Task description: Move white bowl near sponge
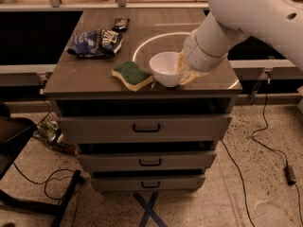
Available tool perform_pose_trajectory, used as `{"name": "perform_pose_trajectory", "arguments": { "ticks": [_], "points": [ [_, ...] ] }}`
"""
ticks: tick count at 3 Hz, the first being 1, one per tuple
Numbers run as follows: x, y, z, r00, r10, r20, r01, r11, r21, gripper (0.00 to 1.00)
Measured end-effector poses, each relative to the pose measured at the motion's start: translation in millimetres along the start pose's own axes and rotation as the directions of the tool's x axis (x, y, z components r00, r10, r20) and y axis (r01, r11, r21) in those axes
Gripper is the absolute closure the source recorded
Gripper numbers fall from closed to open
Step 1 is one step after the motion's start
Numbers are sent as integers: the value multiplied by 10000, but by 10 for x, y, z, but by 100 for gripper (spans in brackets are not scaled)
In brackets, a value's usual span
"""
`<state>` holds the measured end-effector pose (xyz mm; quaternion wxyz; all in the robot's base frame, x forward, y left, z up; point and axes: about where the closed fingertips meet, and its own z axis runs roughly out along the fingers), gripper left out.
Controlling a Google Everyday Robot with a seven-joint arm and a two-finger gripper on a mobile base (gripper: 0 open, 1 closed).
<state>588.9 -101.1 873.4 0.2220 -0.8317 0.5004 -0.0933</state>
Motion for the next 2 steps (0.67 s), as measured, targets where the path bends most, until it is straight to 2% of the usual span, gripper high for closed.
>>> {"name": "perform_pose_trajectory", "arguments": {
  "ticks": [1, 2],
  "points": [
    [-9, 1, -4, 10000, -16, -3, 16, 10000, -2, 12],
    [-16, 2, -7, 10000, -30, -6, 30, 10000, -4, 0]
  ]
}}
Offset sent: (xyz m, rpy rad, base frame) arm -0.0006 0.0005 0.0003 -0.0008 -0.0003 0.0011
